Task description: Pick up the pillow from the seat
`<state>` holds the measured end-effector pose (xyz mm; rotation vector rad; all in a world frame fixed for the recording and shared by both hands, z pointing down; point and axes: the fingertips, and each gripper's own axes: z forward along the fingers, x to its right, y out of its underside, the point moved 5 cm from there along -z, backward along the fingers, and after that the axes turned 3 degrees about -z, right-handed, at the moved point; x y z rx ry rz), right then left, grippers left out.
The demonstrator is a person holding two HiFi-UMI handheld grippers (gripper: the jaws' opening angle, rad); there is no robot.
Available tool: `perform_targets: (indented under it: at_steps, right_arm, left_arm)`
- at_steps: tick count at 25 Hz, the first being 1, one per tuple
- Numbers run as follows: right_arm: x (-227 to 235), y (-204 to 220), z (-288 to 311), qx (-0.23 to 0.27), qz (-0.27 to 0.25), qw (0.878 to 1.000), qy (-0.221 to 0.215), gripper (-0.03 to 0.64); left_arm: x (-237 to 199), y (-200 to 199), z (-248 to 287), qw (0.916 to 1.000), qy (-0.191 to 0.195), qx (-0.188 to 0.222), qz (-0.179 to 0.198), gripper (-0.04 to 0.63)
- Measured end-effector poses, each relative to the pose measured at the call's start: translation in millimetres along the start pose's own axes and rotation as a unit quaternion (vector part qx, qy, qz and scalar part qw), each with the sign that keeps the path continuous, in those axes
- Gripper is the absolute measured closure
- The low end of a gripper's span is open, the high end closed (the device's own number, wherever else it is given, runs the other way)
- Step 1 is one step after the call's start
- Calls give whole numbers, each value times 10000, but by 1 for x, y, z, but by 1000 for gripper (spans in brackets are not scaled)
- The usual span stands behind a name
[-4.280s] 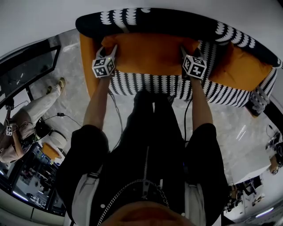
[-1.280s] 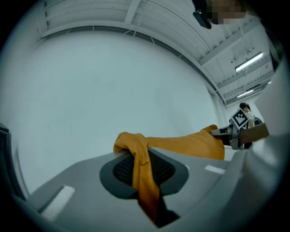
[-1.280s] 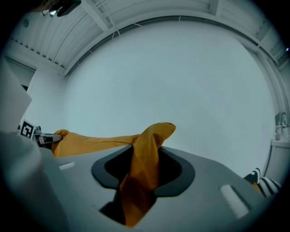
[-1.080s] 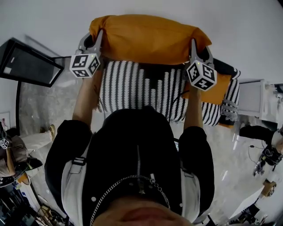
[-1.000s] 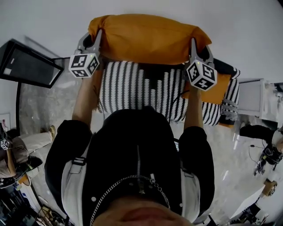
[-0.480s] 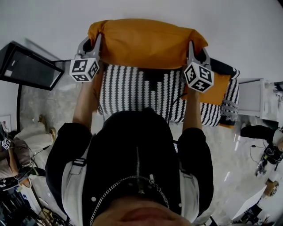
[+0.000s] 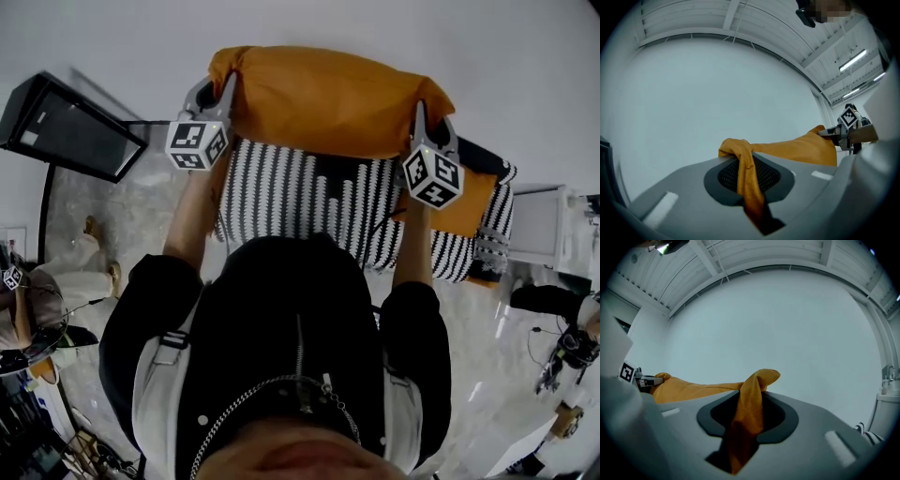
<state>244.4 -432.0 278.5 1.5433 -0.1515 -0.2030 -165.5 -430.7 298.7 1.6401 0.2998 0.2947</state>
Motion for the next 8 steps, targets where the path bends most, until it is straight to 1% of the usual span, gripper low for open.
perform_targets:
  at_steps: [8]
  right_arm:
    - [-11, -1, -2, 13, -32, 10000, 30, 502]
  left_arm:
    - [-8, 1, -8, 10000, -3, -8, 4, 552]
